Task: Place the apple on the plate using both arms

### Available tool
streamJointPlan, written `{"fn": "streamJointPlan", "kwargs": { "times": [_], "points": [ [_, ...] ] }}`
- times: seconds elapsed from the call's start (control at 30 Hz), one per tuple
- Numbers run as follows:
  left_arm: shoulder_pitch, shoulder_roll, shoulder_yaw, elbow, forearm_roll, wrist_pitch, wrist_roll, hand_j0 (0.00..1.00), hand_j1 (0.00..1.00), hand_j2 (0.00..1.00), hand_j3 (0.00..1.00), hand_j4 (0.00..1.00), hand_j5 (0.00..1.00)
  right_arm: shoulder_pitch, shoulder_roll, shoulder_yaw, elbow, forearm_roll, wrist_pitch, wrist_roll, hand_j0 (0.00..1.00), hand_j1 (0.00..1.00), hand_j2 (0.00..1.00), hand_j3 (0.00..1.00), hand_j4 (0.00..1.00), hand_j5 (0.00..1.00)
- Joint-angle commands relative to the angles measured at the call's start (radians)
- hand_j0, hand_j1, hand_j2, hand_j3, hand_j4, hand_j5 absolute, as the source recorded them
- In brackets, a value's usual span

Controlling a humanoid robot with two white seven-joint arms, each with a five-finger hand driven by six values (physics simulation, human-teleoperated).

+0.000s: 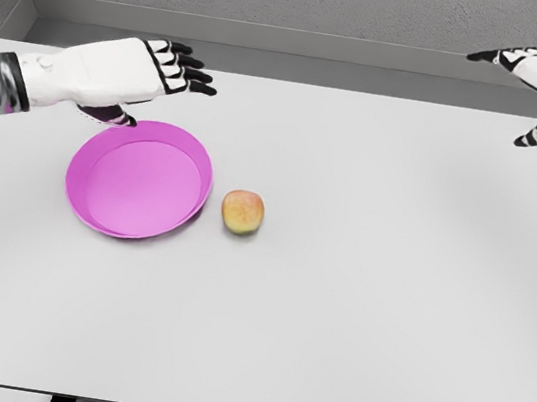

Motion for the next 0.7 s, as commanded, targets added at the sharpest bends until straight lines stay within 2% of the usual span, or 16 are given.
{"fn": "streamJointPlan", "kwargs": {
  "times": [0.0,0.13,0.2,0.37,0.67],
  "points": [
    [-0.006,-0.066,-0.092,-0.045,0.003,0.000,-0.076,1.00,1.00,1.00,1.00,1.00,1.00,0.000,-0.009,-0.001,0.004,-0.003,-0.003,-0.001,1.00,1.00,1.00,1.00,1.00,1.00],
    [-0.077,-0.134,-0.199,-0.062,0.004,0.000,-0.119,1.00,1.00,1.00,1.00,1.00,1.00,0.018,-0.012,0.009,-0.008,-0.001,-0.003,-0.002,1.00,1.00,1.00,1.00,1.00,1.00],
    [-0.084,-0.161,-0.219,-0.062,0.004,0.000,-0.154,1.00,1.00,1.00,1.00,1.00,1.00,0.026,-0.014,0.043,-0.028,-0.001,-0.003,-0.002,1.00,1.00,1.00,1.00,1.00,1.00],
    [-0.109,-0.178,-0.282,-0.051,0.006,0.000,-0.155,1.00,1.00,1.00,1.00,1.00,1.00,0.032,-0.020,0.043,-0.054,-0.001,-0.017,-0.004,1.00,1.00,1.00,1.00,1.00,1.00],
    [-0.117,-0.192,-0.321,0.002,0.004,0.000,-0.183,1.00,1.00,1.00,1.00,1.00,1.00,0.041,-0.028,0.045,-0.051,-0.005,-0.017,-0.002,1.00,1.00,1.00,1.00,1.00,1.00]
  ]
}}
